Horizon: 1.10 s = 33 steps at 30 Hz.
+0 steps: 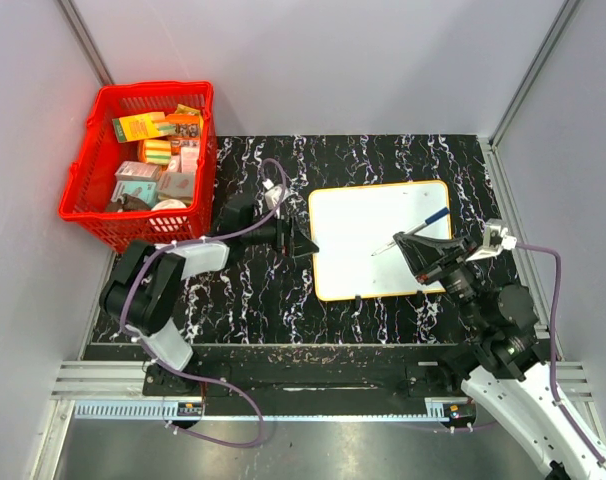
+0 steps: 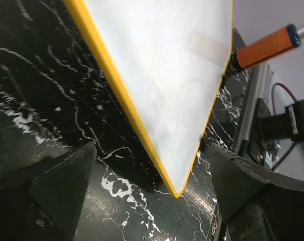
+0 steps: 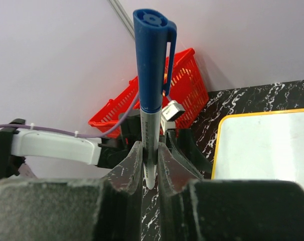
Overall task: Write a sentence on the whiteboard
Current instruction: Move the whiteboard to the center of the board.
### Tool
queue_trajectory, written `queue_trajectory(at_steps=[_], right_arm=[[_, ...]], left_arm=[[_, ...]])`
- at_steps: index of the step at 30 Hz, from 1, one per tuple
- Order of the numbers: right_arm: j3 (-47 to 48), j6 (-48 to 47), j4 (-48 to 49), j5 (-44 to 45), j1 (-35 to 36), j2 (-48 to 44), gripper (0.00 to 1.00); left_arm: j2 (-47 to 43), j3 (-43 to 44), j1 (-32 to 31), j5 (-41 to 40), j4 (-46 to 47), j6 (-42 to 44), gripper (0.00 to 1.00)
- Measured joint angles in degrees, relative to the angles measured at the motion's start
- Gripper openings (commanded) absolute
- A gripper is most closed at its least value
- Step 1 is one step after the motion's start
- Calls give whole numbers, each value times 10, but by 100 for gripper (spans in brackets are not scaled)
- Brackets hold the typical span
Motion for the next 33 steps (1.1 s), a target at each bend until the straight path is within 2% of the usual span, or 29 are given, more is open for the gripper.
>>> queue_trajectory(at_steps=[7, 13, 20, 23, 28, 33], right_arm=[[31, -29, -9, -3, 0, 70, 0], [49, -47, -54, -1, 0, 80, 0], [118, -82, -143, 36, 0, 50, 0], [148, -100, -159, 48, 0, 62, 0], [199, -128, -161, 40, 0, 159, 0], [206, -143, -141, 15, 0, 260, 0]], left_arm=[[-102, -43, 10, -135, -63, 14, 99], [-214, -84, 30, -219, -109, 3, 99], [-312, -83, 30, -237, -173, -4, 99], [-322, -73, 30, -237, -191, -4, 99], [-322, -65, 30, -243, -210, -7, 99], [-340, -65, 36, -265, -223, -19, 99]])
